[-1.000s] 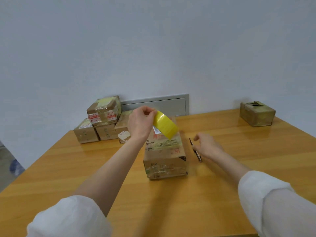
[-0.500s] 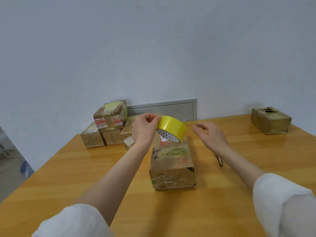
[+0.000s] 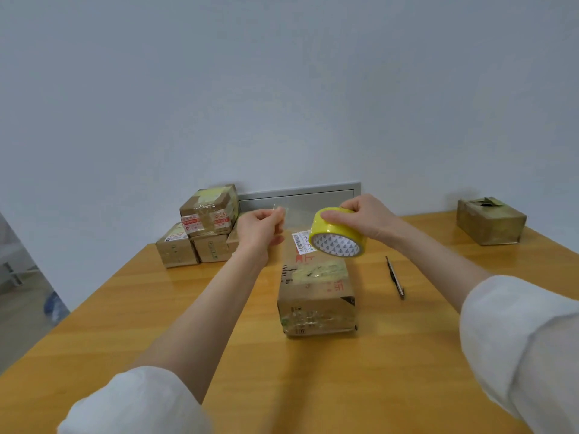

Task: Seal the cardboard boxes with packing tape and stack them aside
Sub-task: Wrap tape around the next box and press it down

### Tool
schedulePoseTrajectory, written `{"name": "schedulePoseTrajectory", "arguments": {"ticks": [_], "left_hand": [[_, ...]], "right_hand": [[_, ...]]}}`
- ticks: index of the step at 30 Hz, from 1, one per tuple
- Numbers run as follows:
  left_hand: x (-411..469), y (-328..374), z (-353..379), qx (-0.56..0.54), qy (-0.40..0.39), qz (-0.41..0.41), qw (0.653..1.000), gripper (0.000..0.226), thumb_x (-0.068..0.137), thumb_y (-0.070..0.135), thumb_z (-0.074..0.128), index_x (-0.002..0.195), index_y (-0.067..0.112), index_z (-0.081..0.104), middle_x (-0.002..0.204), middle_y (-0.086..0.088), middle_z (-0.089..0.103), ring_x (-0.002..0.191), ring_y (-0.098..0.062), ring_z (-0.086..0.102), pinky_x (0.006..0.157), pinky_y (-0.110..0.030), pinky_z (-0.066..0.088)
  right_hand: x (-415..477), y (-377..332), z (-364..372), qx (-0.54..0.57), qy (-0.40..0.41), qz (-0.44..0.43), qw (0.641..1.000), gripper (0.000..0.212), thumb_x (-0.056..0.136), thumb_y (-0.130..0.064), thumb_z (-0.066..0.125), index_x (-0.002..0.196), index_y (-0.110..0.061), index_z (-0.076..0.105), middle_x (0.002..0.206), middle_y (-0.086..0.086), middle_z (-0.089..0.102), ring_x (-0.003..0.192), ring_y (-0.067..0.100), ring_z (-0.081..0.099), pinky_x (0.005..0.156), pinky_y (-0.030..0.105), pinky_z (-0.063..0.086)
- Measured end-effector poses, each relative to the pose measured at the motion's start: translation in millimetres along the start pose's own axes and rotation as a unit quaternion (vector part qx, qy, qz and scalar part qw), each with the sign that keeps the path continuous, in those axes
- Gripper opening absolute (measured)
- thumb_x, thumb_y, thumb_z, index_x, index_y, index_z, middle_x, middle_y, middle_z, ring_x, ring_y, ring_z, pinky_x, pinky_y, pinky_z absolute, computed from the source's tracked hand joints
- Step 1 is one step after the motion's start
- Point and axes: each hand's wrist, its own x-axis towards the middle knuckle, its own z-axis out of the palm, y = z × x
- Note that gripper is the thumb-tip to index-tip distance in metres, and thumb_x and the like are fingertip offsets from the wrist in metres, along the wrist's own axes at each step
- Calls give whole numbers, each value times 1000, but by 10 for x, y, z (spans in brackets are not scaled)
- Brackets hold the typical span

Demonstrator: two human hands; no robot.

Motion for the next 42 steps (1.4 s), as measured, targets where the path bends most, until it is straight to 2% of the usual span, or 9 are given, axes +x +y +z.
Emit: {"name": "schedulePoseTrajectory", "arguments": {"ticks": [5, 9, 15, 19, 23, 27, 33, 38, 42], "left_hand": [[-74, -83, 14, -36, -25, -33, 998, 11, 89, 19, 67, 86, 9, 65, 70, -5, 63, 56, -10, 59, 48, -19, 51], [-84, -151, -42, -63, -12, -49, 997, 10, 89, 18, 67, 83, 11, 65, 66, -3, 63, 51, -7, 58, 47, -18, 50], [-64, -229, -151, -70, 3, -55, 996, 9, 88, 17, 68, 85, 10, 65, 67, -2, 62, 55, -8, 59, 47, -19, 50], [-29, -305, -256, -92, 15, -88, 992, 9, 88, 15, 68, 86, 7, 64, 63, -4, 61, 52, -11, 57, 49, -21, 51], [-8, -391, -310, -89, 28, -94, 991, 9, 88, 15, 68, 88, 6, 65, 65, -4, 61, 55, -11, 57, 46, -19, 50], [32, -465, -385, -48, 44, -73, 995, 9, 88, 17, 68, 85, 9, 66, 64, -1, 61, 48, -6, 56, 44, -18, 47], [-6, -694, -396, -31, 39, -120, 992, 12, 83, 15, 71, 74, 11, 64, 60, 2, 57, 46, -6, 50, 45, -18, 45], [11, -841, -437, -29, 41, -141, 989, 11, 85, 18, 71, 83, 9, 66, 65, 1, 59, 51, -9, 50, 45, -18, 47], [8, -988, -462, 0, 40, -154, 987, 13, 86, 20, 70, 86, 7, 66, 67, 0, 60, 52, -11, 51, 46, -19, 47]], "right_hand": [[-56, 16, -136, -2, -47, 5, 999, 66, 68, -63, 66, 90, -2, 72, 82, 13, 71, 68, 17, 65, 68, 27, 50], [-37, 119, -240, -97, -52, 12, 994, 57, 71, -66, 69, 67, -8, 66, 59, 3, 59, 53, 16, 55, 56, 32, 44], [-56, 261, -275, -107, -93, 39, 989, 74, 55, -79, 61, 70, -7, 70, 64, 5, 63, 58, 18, 59, 57, 25, 44], [-82, 357, -337, -32, -104, 50, 993, 56, 66, -71, 60, 66, -15, 65, 63, 0, 59, 57, 9, 55, 65, 23, 42], [-89, 496, -371, -126, -72, 53, 988, 50, 79, -59, 65, 61, -13, 55, 57, 1, 46, 52, 14, 43, 57, 29, 34], [-92, 583, -412, -190, -60, 66, 978, 44, 79, -62, 61, 78, -19, 72, 73, -3, 69, 66, 12, 65, 57, 28, 50], [-86, 746, -218, -280, -93, 102, 950, 39, 84, -60, 56, 80, -24, 70, 81, -4, 67, 74, 10, 60, 65, 30, 48], [-45, 787, -112, -282, -112, 123, 945, 47, 83, -59, 58, 88, -15, 72, 75, 3, 66, 63, 13, 55, 58, 26, 44], [-25, 823, -36, -301, -107, 139, 937, 44, 80, -61, 59, 90, -20, 72, 86, 1, 70, 75, 14, 64, 61, 28, 49]]}}
